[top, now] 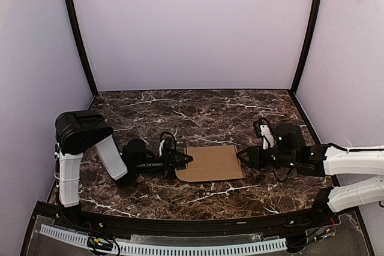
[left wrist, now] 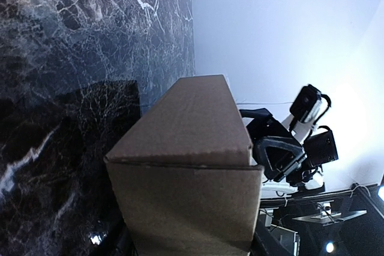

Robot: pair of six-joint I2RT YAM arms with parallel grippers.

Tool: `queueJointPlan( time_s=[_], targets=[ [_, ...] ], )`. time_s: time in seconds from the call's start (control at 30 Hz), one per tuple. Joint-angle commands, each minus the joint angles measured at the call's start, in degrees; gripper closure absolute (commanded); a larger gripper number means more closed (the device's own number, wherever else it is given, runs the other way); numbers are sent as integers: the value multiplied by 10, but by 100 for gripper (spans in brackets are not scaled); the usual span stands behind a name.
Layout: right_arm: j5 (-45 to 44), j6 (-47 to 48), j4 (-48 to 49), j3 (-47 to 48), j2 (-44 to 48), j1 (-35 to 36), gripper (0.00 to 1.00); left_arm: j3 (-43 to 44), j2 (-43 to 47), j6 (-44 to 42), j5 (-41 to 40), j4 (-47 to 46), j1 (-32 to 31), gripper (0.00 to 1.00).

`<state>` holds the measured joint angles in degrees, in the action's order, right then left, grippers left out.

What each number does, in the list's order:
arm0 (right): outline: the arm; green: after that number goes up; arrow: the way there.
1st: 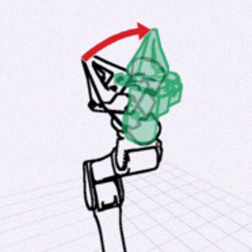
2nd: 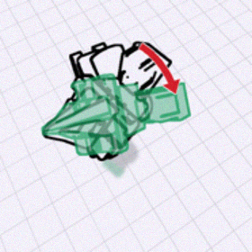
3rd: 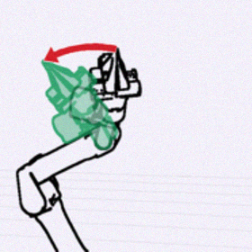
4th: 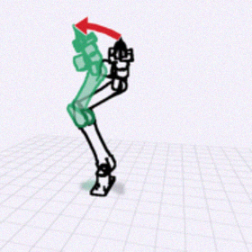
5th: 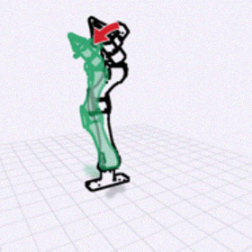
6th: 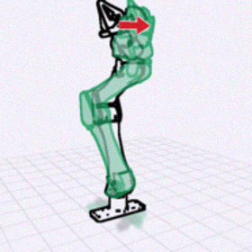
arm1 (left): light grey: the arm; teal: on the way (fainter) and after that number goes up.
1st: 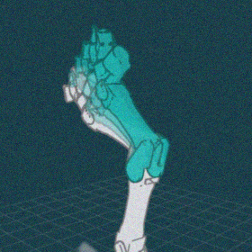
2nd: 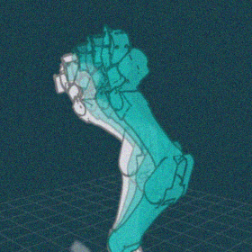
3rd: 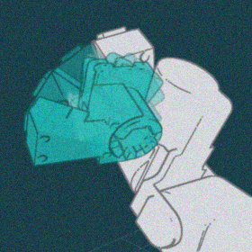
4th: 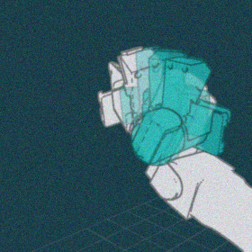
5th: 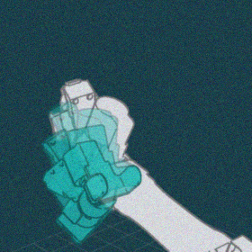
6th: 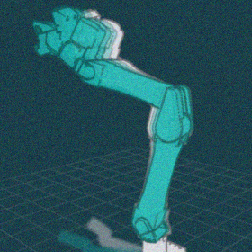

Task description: Fold the paper box

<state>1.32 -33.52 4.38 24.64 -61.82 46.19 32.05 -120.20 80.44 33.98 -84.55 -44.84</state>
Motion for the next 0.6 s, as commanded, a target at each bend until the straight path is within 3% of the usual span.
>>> queueJointPlan(
  time_s=[0.0,0.13,0.47,0.57],
  targets=[
    [21,129,-59,39,51,8,42,-27,4,50,-14,-77,6,81],
    [51,216,-78,57,74,13,37,-48,22,65,-19,-81,8,87],
    [101,470,-92,80,132,48,28,-94,112,60,-12,4,15,91],
    [97,543,-106,93,136,77,21,-111,144,50,-3,48,22,92]
  ],
)
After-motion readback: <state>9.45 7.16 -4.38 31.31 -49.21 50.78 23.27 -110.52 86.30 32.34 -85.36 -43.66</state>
